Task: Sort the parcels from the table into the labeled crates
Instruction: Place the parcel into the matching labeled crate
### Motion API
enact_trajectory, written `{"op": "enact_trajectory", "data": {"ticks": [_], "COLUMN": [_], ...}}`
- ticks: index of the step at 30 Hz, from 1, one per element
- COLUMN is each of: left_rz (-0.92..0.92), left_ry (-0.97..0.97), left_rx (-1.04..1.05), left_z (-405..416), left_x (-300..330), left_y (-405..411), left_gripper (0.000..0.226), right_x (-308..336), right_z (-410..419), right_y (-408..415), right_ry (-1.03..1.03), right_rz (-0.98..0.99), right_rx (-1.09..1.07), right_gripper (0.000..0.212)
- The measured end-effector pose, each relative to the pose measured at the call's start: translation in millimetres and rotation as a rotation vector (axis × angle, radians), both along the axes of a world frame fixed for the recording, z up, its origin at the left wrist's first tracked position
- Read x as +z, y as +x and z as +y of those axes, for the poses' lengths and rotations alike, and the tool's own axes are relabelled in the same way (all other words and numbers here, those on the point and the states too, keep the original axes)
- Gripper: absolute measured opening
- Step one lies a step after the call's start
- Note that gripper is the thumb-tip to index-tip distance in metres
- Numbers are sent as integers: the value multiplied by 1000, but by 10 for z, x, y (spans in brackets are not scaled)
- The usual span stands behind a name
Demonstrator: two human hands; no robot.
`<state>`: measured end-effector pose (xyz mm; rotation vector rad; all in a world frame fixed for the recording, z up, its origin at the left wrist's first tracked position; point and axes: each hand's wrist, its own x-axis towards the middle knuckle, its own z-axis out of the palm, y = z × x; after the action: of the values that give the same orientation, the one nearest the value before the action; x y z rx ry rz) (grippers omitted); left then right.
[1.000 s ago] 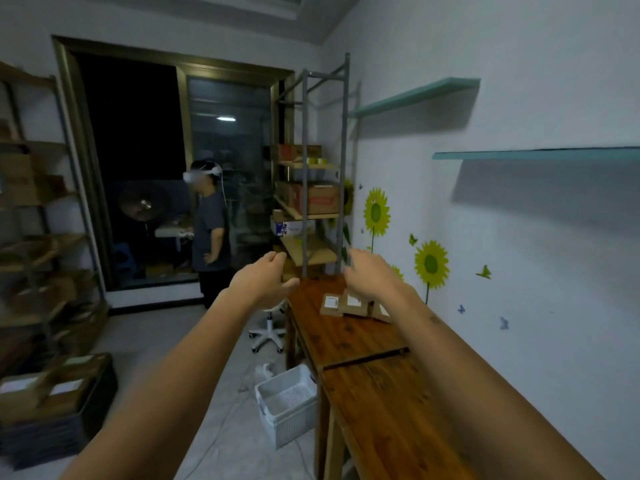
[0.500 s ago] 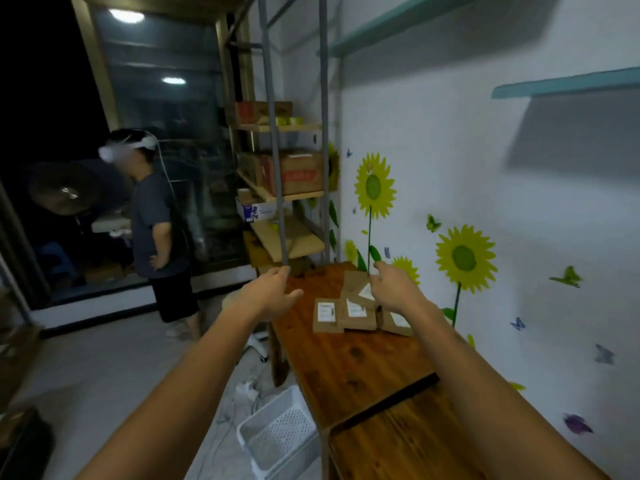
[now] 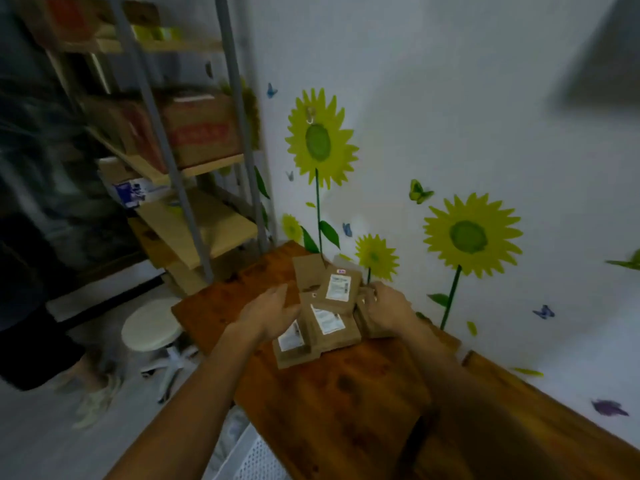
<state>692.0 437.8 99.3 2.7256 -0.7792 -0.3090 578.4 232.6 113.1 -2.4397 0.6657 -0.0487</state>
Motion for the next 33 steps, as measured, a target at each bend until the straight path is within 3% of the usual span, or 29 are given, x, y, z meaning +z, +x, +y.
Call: {"op": "enact_trajectory", "data": {"ticks": [8,11,19,23,26,28,30,33], "left_rz": [110,131,242,229,299,400,545,627], "left_ry": [-30,-6,9,24,-187,-363,-522,-709], "left_rx": [-240,-293,-237,-183,-52,48,148,123], "left_z": [-674,-974,-1898,-2139,-2160,-2157,-2126,-2020], "left_x": [-831,-1124,-2160,-2545,-2713,-2679,-2520,-2244], "left_y": [1497,1884,2681,2764,2719,2662,2556,2430], "left_gripper": [26,31,71,51,26,28,34,30], "right_x": [-892,-1188,-2245,-2505,-2658,-2711,-2666,-2501], "right_z": [-176,-435,-1121,-1170,-1128,-1095,-1039,-886], "right_y": [1197,1565,2452,2646,2650,2609,2545,2388], "right_ry": [82,141,296,340,412,463,514,541], "right_rz": [114,136,151,176,113,26,-71,-201], "right_rx": [-192,-296,-394,-434,-493,-557,-611,-658], "right_gripper": [48,47,38,46,33,19,22,32]}}
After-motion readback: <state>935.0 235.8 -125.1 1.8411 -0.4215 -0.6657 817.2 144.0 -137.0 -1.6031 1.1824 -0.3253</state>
